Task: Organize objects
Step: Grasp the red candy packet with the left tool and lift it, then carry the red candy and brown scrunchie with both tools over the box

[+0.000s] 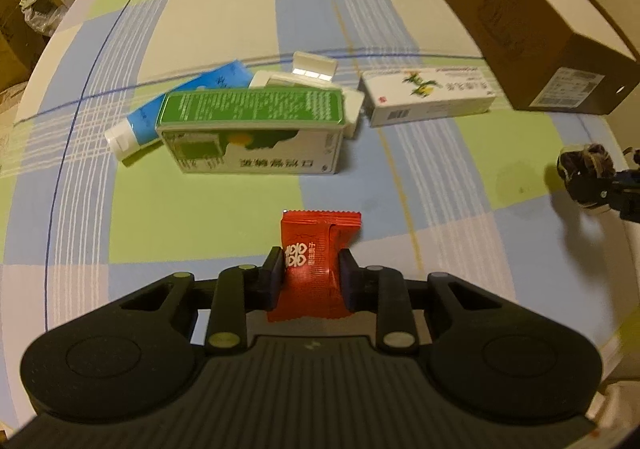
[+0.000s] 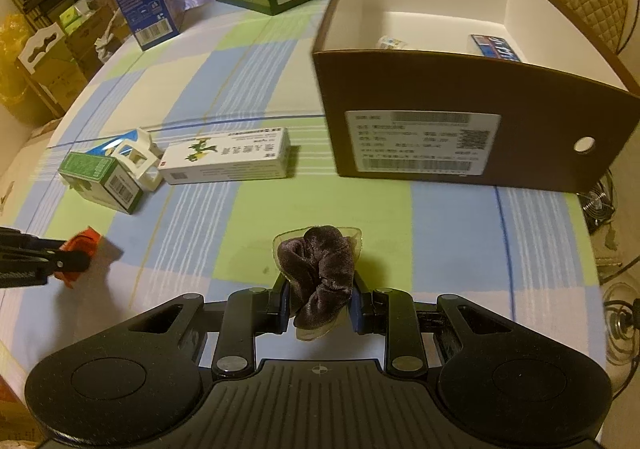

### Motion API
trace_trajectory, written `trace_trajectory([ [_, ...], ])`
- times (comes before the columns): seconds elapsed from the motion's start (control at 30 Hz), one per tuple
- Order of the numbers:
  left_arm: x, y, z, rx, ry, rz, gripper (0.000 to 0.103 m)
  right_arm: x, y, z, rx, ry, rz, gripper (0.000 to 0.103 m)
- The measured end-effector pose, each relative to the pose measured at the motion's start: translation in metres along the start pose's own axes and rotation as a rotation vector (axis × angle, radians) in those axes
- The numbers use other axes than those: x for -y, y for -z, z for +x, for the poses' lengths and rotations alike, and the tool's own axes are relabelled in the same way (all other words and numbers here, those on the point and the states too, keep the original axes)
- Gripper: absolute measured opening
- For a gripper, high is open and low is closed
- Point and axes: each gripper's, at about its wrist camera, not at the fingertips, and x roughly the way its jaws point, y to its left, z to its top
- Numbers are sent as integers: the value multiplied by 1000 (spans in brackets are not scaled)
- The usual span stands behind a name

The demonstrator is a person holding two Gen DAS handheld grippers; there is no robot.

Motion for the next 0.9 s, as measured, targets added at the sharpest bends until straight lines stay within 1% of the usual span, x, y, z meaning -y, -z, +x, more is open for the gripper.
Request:
trace_trajectory([
  [0.23,18,-21,-25,70,19,21,24,17,-5,-10,9,-3,10,25],
  [0.47,45,-43,-43,140,62,50,24,25,-17,-24,33,-39,6,25],
  [0.63,69,-60,-54,188,111,85,24,31,-27,-40,67,-72,15,25],
  [0.9,111,-92,-60,250,166,140,24,49,-49,-61,134,-78,34,25],
])
